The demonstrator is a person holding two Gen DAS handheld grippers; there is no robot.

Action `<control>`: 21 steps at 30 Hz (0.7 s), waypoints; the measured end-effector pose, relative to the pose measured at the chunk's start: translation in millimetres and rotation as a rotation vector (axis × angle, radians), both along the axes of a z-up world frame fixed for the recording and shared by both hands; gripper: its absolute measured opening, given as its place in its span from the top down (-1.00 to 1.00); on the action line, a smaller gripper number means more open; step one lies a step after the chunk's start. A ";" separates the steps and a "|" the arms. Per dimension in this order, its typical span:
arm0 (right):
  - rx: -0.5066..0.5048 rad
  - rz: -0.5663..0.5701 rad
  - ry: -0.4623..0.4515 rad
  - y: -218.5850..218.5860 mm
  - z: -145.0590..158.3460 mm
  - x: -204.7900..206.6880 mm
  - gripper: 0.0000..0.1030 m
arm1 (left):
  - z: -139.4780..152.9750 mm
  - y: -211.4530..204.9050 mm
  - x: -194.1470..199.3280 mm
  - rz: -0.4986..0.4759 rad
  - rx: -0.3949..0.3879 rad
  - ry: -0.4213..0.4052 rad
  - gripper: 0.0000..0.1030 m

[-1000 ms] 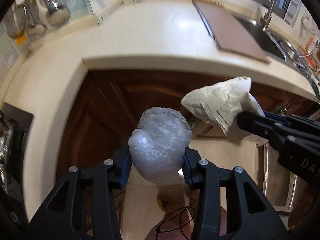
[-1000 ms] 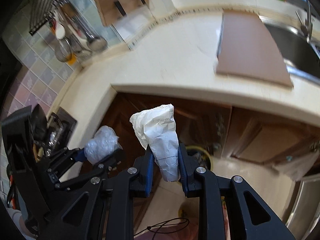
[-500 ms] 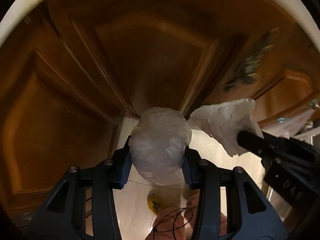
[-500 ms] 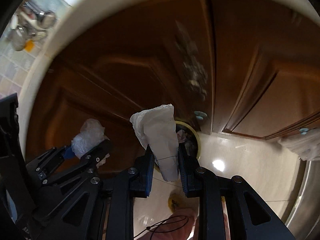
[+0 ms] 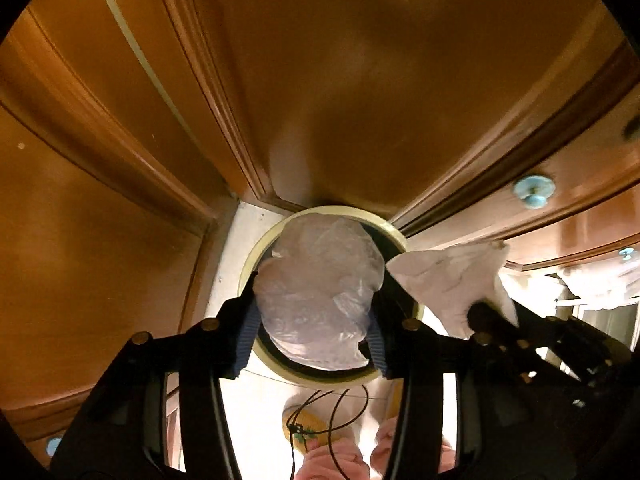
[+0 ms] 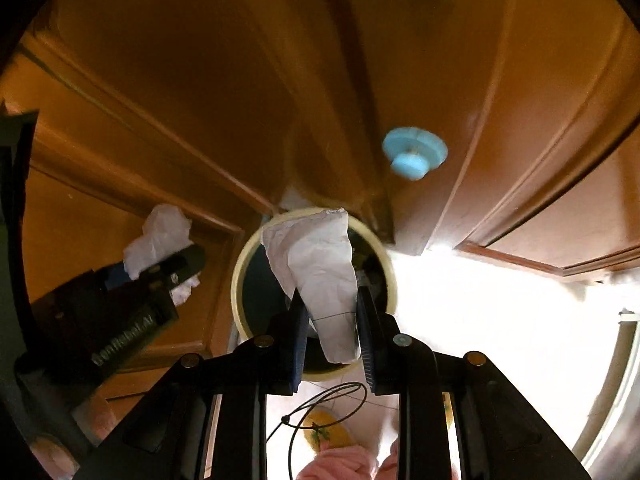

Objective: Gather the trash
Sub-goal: 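Carry the plastic bag and tissue down over the trash bin, then open both tools to drop the bag and tissue into the bin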

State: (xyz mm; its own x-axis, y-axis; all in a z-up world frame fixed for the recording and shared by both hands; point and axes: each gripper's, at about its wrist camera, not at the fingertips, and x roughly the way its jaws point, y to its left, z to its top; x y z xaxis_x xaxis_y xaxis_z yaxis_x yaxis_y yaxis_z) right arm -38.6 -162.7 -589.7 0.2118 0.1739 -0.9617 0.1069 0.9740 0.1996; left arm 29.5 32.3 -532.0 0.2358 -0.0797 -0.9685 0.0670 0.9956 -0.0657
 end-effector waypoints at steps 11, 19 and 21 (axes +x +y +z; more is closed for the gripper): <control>0.009 0.058 0.031 18.8 -42.3 11.8 0.14 | -28.8 16.8 -14.7 0.041 0.006 0.031 -0.75; -0.004 0.064 0.035 24.5 -41.0 13.0 0.13 | -30.7 15.4 -10.5 0.042 -0.004 0.034 -0.78; -0.003 0.052 0.038 19.9 -41.5 10.5 0.13 | -30.2 15.2 -10.6 0.045 -0.010 0.035 -0.79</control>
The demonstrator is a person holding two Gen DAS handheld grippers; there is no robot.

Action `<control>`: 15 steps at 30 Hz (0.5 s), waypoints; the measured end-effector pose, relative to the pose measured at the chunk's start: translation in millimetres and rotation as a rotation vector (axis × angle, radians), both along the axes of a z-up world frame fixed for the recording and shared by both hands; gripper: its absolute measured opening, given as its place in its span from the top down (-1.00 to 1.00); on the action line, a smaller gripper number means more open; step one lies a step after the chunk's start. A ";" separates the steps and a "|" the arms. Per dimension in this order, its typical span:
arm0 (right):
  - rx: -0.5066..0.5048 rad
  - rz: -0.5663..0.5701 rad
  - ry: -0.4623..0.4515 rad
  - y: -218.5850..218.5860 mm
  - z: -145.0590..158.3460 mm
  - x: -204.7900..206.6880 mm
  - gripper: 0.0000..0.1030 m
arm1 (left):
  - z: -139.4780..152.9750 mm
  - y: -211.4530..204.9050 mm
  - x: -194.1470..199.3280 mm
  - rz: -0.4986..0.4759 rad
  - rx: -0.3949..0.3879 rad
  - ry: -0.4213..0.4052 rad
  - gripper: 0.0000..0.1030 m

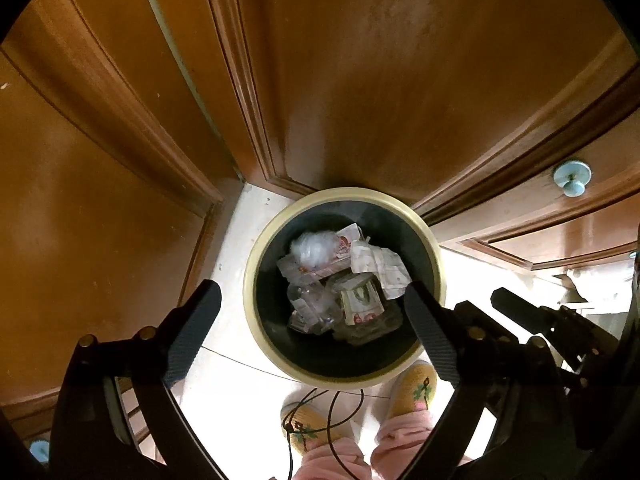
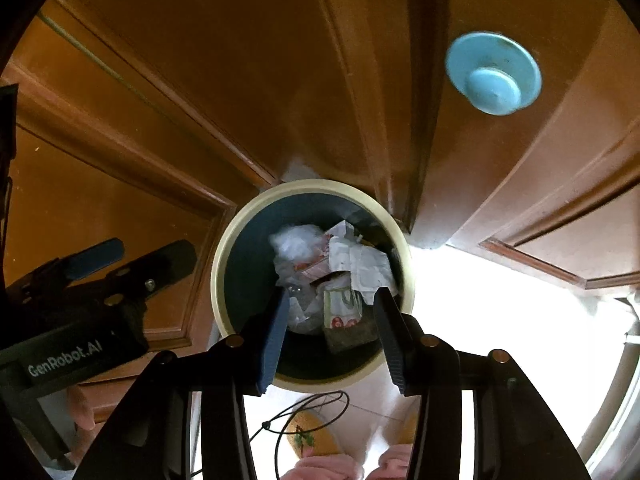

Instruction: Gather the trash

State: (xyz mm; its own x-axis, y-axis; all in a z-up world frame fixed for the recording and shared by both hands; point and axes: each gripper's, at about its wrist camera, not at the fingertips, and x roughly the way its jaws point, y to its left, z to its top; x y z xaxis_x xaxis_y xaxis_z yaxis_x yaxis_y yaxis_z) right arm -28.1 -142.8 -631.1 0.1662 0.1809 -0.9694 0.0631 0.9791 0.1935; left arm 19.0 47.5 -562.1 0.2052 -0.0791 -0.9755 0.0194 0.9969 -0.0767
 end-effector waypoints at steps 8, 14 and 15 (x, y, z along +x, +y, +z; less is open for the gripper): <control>0.010 -0.057 0.031 -16.6 24.2 -7.8 0.13 | 20.8 -2.0 -8.5 -0.015 -0.015 0.022 -0.79; 0.013 -0.078 0.044 -18.7 75.2 -12.8 0.13 | 71.9 -4.8 -15.9 -0.021 -0.021 0.023 -0.80; 0.017 -0.082 0.045 -19.4 83.0 -13.5 0.13 | 81.8 -5.4 -16.9 -0.024 -0.022 0.022 -0.80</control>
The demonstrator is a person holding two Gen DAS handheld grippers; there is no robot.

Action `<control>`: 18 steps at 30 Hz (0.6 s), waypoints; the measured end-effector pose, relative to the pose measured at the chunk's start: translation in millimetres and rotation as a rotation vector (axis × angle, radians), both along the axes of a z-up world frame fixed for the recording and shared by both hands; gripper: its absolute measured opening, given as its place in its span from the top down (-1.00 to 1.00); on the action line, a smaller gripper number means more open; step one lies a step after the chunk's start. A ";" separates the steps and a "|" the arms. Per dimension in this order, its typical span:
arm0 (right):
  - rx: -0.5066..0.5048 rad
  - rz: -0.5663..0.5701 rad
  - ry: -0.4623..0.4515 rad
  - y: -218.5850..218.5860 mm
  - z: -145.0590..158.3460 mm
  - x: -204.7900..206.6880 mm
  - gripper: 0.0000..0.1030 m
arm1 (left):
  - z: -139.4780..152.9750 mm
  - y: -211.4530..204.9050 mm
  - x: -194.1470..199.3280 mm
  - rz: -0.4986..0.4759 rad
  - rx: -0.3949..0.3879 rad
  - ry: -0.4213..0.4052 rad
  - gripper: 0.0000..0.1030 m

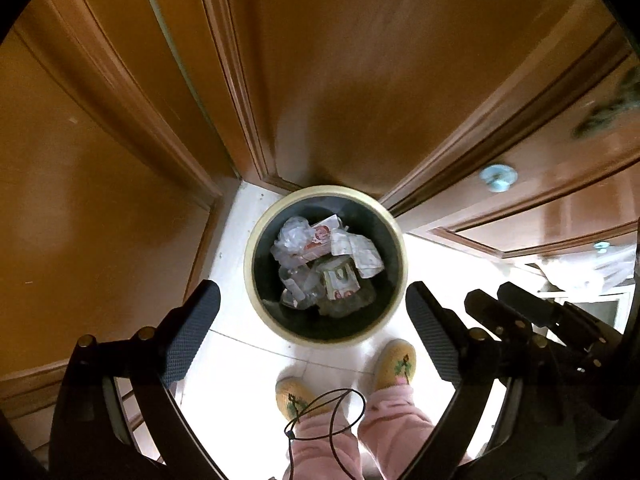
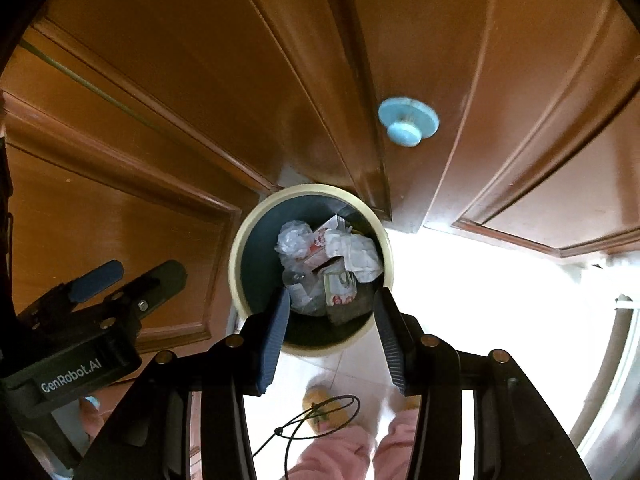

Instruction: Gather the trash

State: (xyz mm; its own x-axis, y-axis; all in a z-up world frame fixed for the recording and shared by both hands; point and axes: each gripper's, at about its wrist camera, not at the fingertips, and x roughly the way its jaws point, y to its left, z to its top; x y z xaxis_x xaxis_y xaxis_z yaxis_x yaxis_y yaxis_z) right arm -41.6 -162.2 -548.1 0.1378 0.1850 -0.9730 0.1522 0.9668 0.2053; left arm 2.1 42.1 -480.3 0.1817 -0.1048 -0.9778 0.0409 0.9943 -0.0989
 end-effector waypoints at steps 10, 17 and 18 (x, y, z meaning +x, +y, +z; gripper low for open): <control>-0.004 -0.008 -0.061 7.9 135.5 -6.8 0.11 | 128.1 -6.1 -8.2 -0.058 -0.027 -0.046 -0.80; -0.013 -0.020 -0.117 9.2 237.6 -9.9 0.05 | 225.3 -11.1 -14.1 -0.099 -0.040 -0.109 -0.80; -0.016 -0.020 -0.125 9.5 253.2 -10.0 0.05 | 237.6 -11.3 -14.3 -0.101 -0.043 -0.115 -0.80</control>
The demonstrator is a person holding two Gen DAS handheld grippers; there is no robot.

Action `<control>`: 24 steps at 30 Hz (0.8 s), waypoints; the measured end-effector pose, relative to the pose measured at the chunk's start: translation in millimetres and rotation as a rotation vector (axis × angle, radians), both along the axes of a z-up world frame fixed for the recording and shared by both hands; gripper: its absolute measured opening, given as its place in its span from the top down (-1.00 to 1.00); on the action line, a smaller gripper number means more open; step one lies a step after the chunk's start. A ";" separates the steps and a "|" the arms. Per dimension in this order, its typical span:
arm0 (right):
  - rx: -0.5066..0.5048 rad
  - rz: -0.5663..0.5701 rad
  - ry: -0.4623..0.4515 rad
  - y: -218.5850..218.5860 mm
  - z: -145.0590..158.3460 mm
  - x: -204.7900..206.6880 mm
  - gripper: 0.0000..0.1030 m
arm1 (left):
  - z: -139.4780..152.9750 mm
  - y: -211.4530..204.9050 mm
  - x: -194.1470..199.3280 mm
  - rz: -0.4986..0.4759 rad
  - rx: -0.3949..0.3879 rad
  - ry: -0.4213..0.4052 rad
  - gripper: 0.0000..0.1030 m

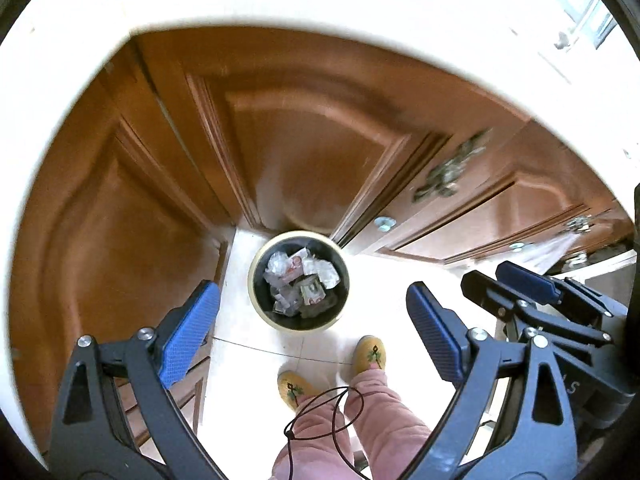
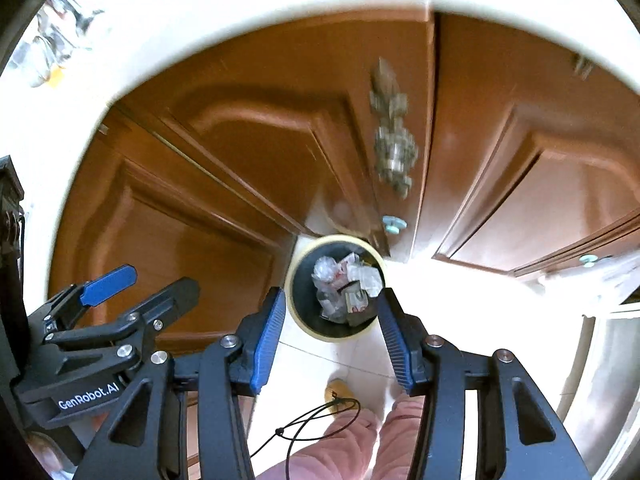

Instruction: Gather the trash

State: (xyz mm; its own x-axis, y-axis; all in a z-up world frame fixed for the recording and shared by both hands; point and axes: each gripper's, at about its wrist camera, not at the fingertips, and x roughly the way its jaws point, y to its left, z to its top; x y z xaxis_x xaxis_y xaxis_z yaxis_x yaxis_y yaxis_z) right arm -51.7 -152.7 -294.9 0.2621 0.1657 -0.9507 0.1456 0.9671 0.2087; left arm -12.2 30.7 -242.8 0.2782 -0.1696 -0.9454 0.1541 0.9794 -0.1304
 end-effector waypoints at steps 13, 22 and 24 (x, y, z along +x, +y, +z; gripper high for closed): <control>-0.028 -0.031 -0.131 -13.9 172.9 -0.9 0.01 | 151.3 -7.1 -2.6 -0.022 0.020 -0.175 -0.80; -0.055 -0.044 -0.271 -16.1 287.7 -0.6 -0.03 | 247.8 -16.6 -0.9 0.001 0.040 -0.332 -0.80; -0.065 -0.051 -0.306 -17.2 307.7 -0.8 -0.03 | 270.6 -20.4 0.0 0.005 0.040 -0.365 -0.80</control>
State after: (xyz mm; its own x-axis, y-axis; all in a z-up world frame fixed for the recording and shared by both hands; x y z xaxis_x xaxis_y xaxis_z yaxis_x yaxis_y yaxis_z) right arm -52.5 -169.9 12.7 0.5441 0.0865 -0.8346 0.1339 0.9730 0.1882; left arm -12.2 10.4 27.8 0.5989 -0.1319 -0.7899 0.1784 0.9835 -0.0289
